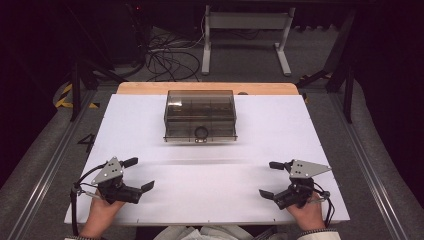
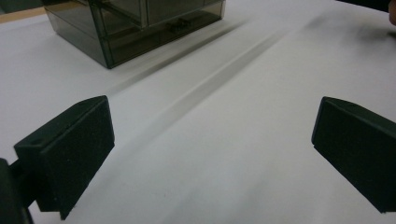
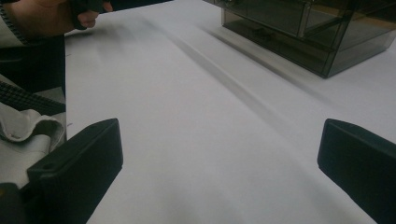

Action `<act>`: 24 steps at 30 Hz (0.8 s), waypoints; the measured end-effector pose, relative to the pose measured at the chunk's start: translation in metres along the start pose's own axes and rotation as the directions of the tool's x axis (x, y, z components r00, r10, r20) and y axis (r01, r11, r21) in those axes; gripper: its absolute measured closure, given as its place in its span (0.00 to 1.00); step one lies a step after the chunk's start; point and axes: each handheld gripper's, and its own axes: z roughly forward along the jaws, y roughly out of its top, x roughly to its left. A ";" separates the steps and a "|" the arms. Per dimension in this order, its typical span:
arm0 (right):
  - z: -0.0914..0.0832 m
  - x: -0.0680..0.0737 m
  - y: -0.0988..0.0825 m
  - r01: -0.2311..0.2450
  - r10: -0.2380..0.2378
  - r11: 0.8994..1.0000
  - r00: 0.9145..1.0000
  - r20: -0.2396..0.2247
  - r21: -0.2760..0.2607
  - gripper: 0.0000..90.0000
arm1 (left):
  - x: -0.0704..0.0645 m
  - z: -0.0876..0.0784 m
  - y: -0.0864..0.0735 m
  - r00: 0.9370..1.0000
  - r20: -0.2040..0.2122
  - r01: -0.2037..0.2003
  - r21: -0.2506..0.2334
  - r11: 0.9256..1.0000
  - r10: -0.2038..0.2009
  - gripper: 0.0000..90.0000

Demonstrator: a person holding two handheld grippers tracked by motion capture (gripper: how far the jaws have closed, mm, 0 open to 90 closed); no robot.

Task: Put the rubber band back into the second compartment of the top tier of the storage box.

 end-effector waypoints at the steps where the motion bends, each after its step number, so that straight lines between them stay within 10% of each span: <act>1: 0.000 0.000 0.000 0.000 0.000 1.000 1.000 0.000 0.001 0.01 | 0.000 -0.001 -0.002 1.000 0.000 0.002 0.005 1.000 -0.002 0.00; 8: 0.001 0.000 0.000 -0.001 0.001 1.000 1.000 0.001 0.006 0.01 | 0.006 -0.003 -0.006 0.998 0.013 0.061 -0.028 0.998 -0.061 0.00; 24: 0.001 0.000 0.000 0.004 -0.004 1.000 1.000 0.002 0.009 0.01 | 0.006 -0.005 -0.004 0.999 -0.004 0.045 -0.021 0.999 -0.045 0.00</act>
